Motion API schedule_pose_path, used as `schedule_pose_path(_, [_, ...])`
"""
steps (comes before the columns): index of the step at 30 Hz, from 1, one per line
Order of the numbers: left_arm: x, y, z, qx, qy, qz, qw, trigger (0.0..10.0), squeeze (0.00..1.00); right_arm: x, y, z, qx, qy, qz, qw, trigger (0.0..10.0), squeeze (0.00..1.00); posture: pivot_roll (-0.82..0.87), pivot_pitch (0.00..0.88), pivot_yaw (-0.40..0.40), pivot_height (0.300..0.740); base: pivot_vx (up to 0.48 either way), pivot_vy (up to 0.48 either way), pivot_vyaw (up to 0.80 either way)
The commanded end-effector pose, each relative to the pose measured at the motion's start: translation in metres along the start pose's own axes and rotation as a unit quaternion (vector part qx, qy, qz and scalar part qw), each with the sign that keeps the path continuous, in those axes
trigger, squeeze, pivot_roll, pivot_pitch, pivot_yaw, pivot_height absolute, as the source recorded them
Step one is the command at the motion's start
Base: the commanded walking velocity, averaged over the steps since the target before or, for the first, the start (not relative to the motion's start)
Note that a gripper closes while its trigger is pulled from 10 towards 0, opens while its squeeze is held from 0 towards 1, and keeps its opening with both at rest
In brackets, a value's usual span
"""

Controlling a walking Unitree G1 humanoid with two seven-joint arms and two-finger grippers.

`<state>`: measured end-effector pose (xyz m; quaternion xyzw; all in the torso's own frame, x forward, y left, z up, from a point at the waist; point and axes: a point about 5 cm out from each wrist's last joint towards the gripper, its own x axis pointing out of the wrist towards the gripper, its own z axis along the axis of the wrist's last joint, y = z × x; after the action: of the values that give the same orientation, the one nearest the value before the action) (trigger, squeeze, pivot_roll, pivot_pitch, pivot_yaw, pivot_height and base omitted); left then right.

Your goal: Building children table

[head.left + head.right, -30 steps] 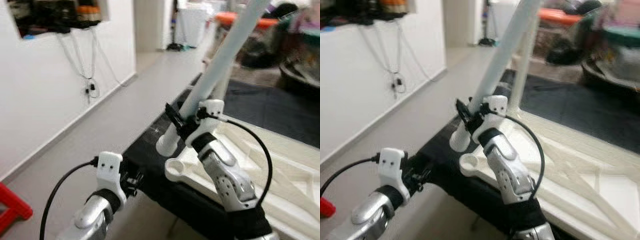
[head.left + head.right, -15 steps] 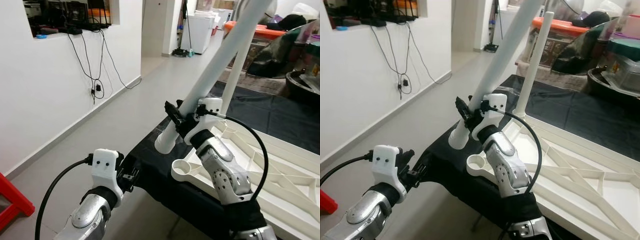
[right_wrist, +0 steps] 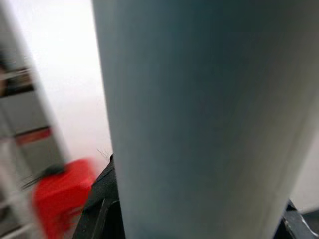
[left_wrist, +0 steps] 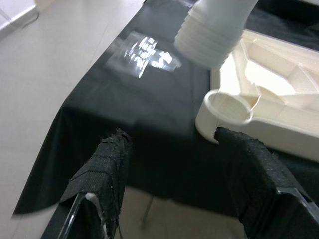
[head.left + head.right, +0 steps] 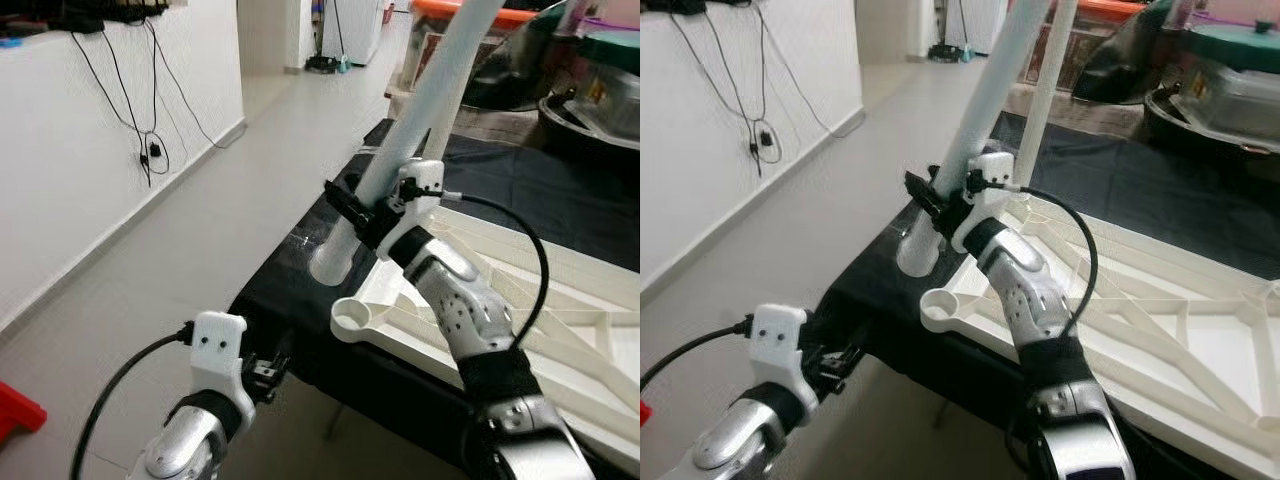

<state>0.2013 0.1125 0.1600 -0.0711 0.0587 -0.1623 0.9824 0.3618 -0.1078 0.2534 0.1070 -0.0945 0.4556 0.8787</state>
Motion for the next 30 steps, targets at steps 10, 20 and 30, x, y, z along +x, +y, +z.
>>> schedule_pose_path(10, [-0.009, -0.013, -0.003, -0.007, 0.017, -0.009, 1.000, 10.0, 0.00, -0.001, -0.020, 0.008, 0.022, -0.001, 0.069, 0.997, 10.0, 0.00, 0.24, 0.181, -0.116, 0.740, 0.000, 0.000, 0.00])
schedule_pose_path(20, [-0.018, -0.018, -0.006, -0.012, 0.031, -0.011, 0.999, 10.0, 0.00, -0.020, -0.023, 0.011, -0.015, 0.047, 0.223, 0.974, 10.0, 0.00, 0.25, 0.189, -0.113, 0.740, 0.000, 0.000, 0.00])
schedule_pose_path(30, [-0.021, -0.022, -0.009, -0.016, 0.037, -0.012, 0.999, 10.0, 0.00, -0.029, -0.029, 0.000, -0.045, 0.099, 0.235, 0.966, 10.0, 0.00, 0.24, 0.182, -0.115, 0.740, 0.000, 0.000, 0.00])
